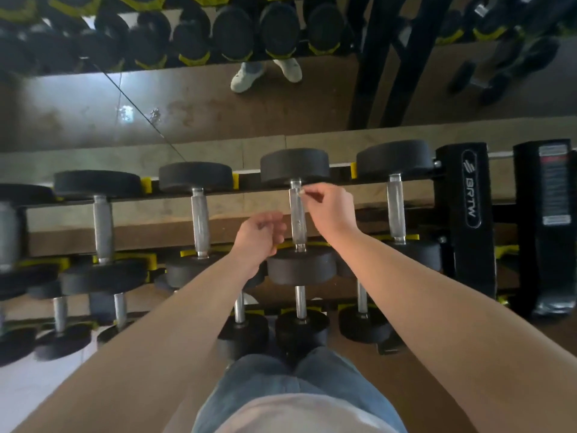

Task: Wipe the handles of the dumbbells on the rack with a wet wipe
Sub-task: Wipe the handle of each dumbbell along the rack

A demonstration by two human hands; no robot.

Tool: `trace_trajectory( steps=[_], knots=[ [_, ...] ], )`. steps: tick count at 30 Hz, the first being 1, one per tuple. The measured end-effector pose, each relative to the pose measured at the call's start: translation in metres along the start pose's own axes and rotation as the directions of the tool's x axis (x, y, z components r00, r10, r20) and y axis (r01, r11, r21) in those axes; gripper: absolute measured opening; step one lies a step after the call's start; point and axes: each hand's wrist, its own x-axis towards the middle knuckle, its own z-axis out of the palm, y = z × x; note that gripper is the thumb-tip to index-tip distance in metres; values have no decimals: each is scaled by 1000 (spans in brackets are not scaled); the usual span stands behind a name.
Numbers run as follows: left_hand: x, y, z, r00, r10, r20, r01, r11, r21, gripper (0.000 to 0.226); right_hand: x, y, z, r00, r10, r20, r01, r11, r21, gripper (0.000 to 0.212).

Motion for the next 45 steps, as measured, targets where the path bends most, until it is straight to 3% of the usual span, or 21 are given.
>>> trace_trajectory(
  steps=[4, 7, 12, 17, 21, 24, 26, 27, 29, 32, 34, 36, 39, 41, 43, 45],
  knots=[
    [3, 6, 6, 999, -53, 0, 53, 998, 19, 19, 10, 4, 12, 987, -156, 32, 159, 969, -187, 24],
    [6, 8, 10, 998, -51, 35, 49, 997, 60, 22, 0, 13, 8, 963, -213, 167, 254, 923, -288, 19],
    [7, 8, 13, 992, -59, 111, 42, 987, 153, 27, -22, 40, -6, 910, -126, 395, 309, 842, -442, 17],
    [12, 4, 13, 991, -102, 87, 90, 988, 128, 25, -4, 28, -2, 980, -115, 161, 151, 960, -235, 15],
    [14, 4, 15, 988, -136, 73, 125, 983, 136, 23, 12, 14, 3, 972, -205, 112, 225, 952, -207, 21],
    [16, 1, 13, 985, -151, 77, 140, 981, 131, 23, -1, 23, -6, 863, -301, 405, 436, 849, -299, 19],
    [19, -2, 12, 984, -159, 82, 145, 977, 154, 25, -8, 27, -9, 757, -231, 611, 509, 795, -331, 20],
    [20, -2, 12, 982, -172, 82, 157, 974, 164, 25, -7, 28, -8, 736, -215, 642, 527, 777, -343, 21],
    [20, 0, 11, 974, -211, 83, 195, 967, 165, 25, 2, 23, -6, 764, -259, 591, 533, 769, -353, 21],
    [18, 3, 8, 968, -226, 107, 208, 965, 159, 23, 22, 13, -1, 876, -369, 310, 464, 819, -337, 15],
    [17, 2, 7, 971, -208, 115, 189, 969, 157, 24, 27, 12, 1, 894, -408, 185, 447, 834, -323, 14],
    [16, 1, 8, 973, -203, 106, 186, 971, 152, 23, 19, 17, -1, 882, -404, 243, 467, 819, -334, 15],
    [16, -2, 7, 977, -192, 90, 181, 977, 117, 23, -2, 28, -7, 784, -272, 558, 515, 787, -340, 16],
    [16, -4, 7, 980, -173, 102, 162, 981, 108, 24, -6, 33, -9, 735, -219, 641, 526, 781, -336, 17],
    [14, -5, 8, 980, -165, 108, 152, 981, 123, 25, 1, 31, -5, 786, -261, 560, 510, 786, -349, 16],
    [13, -2, 8, 980, -171, 100, 157, 978, 136, 23, 14, 23, 2, 895, -302, 328, 409, 849, -334, 13]
  ],
)
